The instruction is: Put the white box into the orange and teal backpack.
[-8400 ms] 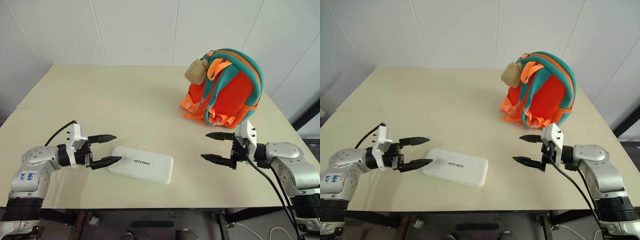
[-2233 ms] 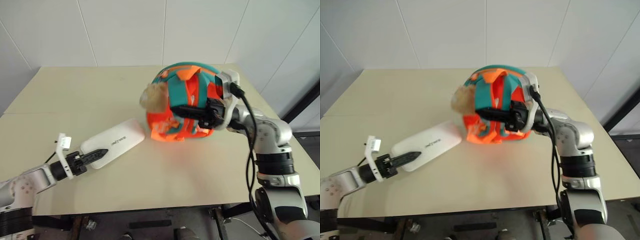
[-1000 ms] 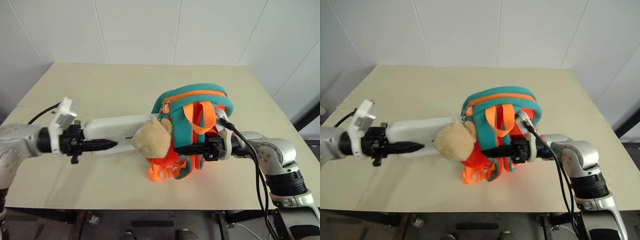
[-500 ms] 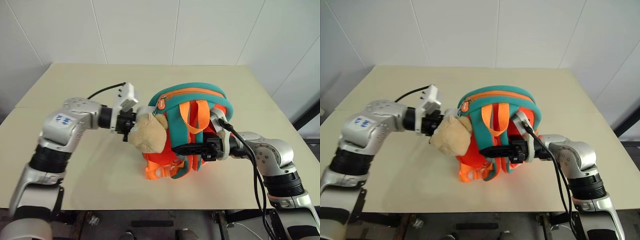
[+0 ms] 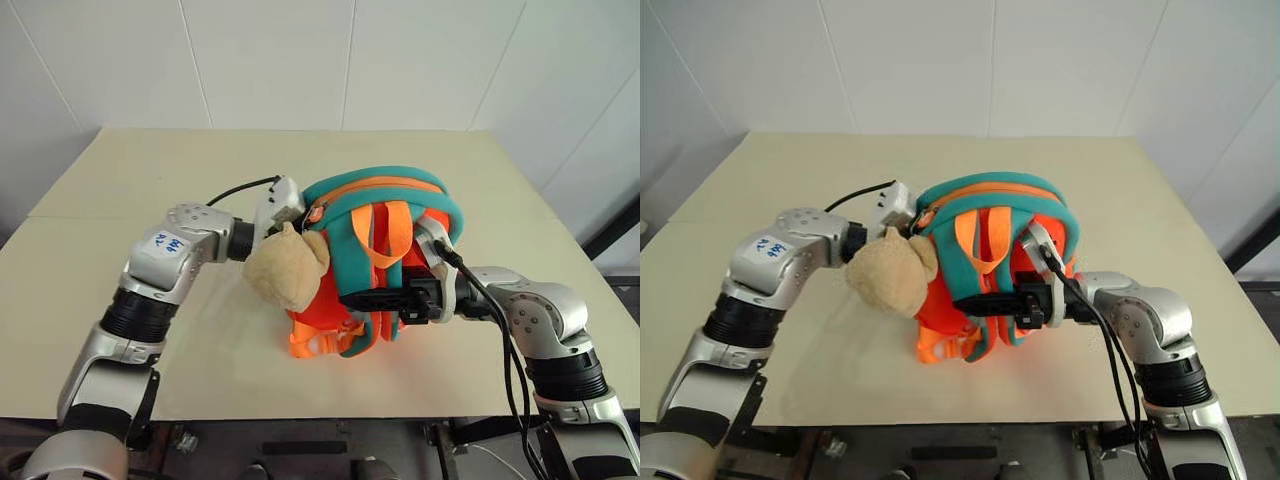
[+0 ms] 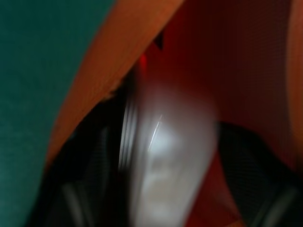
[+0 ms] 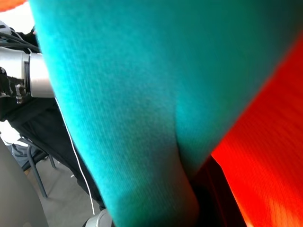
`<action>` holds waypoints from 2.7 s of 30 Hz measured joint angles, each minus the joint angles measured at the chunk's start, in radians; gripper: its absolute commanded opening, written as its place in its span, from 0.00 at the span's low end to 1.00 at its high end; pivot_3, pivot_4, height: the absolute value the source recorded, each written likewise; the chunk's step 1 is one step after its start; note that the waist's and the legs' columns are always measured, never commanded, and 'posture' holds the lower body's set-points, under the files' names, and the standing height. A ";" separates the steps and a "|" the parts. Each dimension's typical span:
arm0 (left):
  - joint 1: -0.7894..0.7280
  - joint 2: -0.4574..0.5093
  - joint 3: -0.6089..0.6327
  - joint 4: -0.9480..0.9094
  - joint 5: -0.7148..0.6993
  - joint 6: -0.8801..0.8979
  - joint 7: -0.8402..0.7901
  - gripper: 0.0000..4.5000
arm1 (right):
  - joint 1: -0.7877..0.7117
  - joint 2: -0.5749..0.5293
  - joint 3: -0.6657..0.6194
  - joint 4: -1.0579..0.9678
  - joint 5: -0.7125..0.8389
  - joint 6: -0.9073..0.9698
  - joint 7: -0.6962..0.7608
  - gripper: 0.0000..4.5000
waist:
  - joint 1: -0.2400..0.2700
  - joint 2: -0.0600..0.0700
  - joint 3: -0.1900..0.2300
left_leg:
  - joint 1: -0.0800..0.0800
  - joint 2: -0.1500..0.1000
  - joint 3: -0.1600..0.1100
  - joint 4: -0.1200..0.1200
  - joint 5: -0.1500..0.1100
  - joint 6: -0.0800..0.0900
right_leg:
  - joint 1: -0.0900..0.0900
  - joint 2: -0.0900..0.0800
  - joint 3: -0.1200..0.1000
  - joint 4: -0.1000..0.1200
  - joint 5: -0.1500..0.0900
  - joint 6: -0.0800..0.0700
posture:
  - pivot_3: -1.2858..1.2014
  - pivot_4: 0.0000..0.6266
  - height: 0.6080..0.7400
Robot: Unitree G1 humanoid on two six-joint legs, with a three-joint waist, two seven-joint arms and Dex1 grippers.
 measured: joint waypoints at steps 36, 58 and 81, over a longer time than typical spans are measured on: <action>0.226 0.089 0.319 -0.235 -0.305 0.036 -0.025 0.24 | -0.004 0.000 0.002 0.038 -0.022 -0.044 -0.014 0.00 | 0.003 0.000 0.000 | 0.000 0.000 -0.001 0.005 0.000 0.001 | 0.002 0.000 0.000 0.002 0.000 0.001 | 0.52 0.24 1.00; 0.367 0.137 0.193 0.272 0.038 -0.412 -0.126 0.14 | 0.092 -0.002 -0.026 -0.062 -0.002 -0.037 -0.101 0.00 | 0.010 0.001 -0.001 | 0.001 0.000 -0.001 0.002 0.000 0.001 | 0.002 0.000 0.000 0.001 0.000 0.000 | 0.52 0.24 1.00; 0.742 0.170 0.421 -0.242 -0.150 -0.065 0.031 0.99 | 0.467 -0.187 -0.334 -0.330 0.056 -0.120 -0.236 1.00 | 0.030 0.001 -0.001 | 0.001 0.000 0.000 -0.001 -0.001 0.002 | 0.002 0.000 0.000 -0.003 -0.001 -0.001 | 0.52 0.24 1.00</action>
